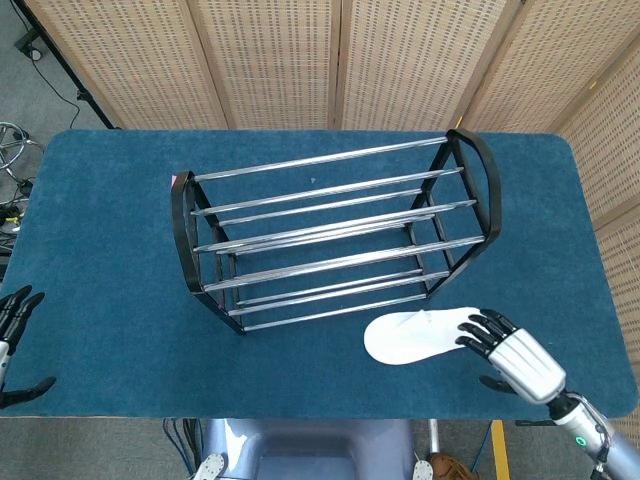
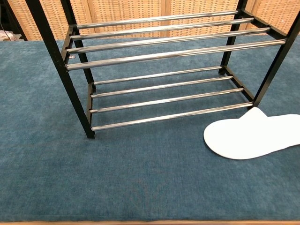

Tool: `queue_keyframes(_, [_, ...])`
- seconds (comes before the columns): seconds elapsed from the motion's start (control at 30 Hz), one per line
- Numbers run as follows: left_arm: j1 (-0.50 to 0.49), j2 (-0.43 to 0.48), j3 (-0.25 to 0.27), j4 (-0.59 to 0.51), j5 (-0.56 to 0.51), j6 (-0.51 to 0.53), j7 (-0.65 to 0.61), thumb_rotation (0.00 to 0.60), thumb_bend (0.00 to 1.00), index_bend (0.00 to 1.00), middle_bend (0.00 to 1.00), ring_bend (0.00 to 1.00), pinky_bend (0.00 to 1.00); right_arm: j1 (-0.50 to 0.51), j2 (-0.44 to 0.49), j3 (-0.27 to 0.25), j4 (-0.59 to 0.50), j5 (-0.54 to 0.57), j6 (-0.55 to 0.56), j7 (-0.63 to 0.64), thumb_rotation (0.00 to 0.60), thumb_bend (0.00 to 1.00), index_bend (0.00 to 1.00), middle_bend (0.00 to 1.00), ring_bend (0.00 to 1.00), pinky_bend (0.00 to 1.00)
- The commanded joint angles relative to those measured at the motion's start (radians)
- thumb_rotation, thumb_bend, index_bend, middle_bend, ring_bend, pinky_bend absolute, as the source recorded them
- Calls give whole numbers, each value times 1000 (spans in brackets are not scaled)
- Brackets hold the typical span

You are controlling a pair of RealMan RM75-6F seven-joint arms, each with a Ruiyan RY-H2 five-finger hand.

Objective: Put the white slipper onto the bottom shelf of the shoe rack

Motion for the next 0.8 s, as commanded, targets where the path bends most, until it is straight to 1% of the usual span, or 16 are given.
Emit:
queue_keyframes(0.03, [0,-1,0,0,0,1,1,600,89,0,0,0,0,38,-35,-6,76,-28,13,6,600,62,318,274,214,189])
queue_keyframes(0.13, [2,-2,1,0,5,4,3,600,89,0,0,0,0,74,-70,-7,176,-70,62,-10,600,85,318,274,214,198])
queue_keyframes(0.3, [1,-6,1,1,3,1,12,600,89,0,0,0,0,117,-126,-18,331,-117,133,-17,600,162,322,271,215,202])
queue_keyframes(0.47, [-2,-16,0,-1,-7,-8,34,600,89,0,0,0,0,147,-172,-40,451,-143,186,-5,600,201,313,269,215,202])
queue_keyframes(0.67, [-11,-32,-1,-5,-25,-30,69,600,89,0,0,0,0,182,-228,-79,579,-169,221,2,600,205,297,251,197,203])
queue_keyframes(0.8, [-19,-40,-3,-7,-39,-47,79,600,89,0,0,0,0,215,-267,-103,674,-183,230,0,600,207,289,223,161,207])
